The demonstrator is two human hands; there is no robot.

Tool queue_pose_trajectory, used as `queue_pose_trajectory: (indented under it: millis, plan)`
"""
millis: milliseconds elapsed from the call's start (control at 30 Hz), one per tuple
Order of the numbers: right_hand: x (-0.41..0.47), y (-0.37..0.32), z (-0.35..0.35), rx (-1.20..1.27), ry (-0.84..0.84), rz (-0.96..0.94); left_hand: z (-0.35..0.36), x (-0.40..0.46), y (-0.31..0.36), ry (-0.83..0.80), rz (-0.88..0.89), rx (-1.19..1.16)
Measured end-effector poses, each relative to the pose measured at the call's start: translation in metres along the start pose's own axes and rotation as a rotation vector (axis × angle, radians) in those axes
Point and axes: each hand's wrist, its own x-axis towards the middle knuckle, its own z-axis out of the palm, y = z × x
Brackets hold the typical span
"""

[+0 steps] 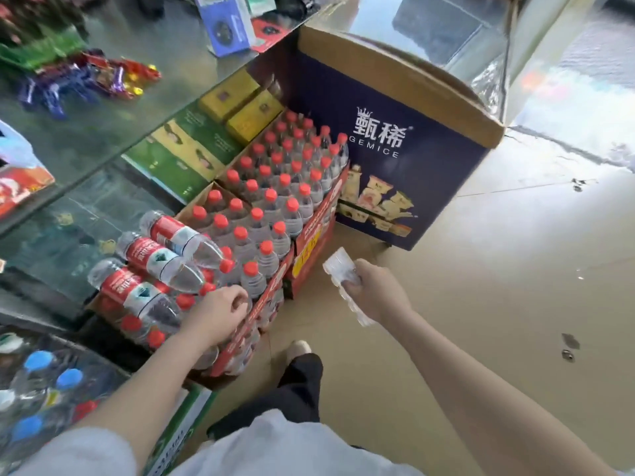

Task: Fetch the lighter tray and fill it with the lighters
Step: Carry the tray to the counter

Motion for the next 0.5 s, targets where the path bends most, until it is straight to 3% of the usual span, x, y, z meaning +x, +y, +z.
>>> queue_pose_trajectory:
  millis: [333, 500]
  plan:
    - [0.197, -0.045, -0.04, -0.123, -0.107, -0.185, -0.093, 0.14, 0.028, 0.19, -0.051, -0.126]
    - [0.281, -0.073, -0.046, -0.181, -0.146, -0.303, -0.132, 0.183, 0.04, 0.359, -0.08, -0.237]
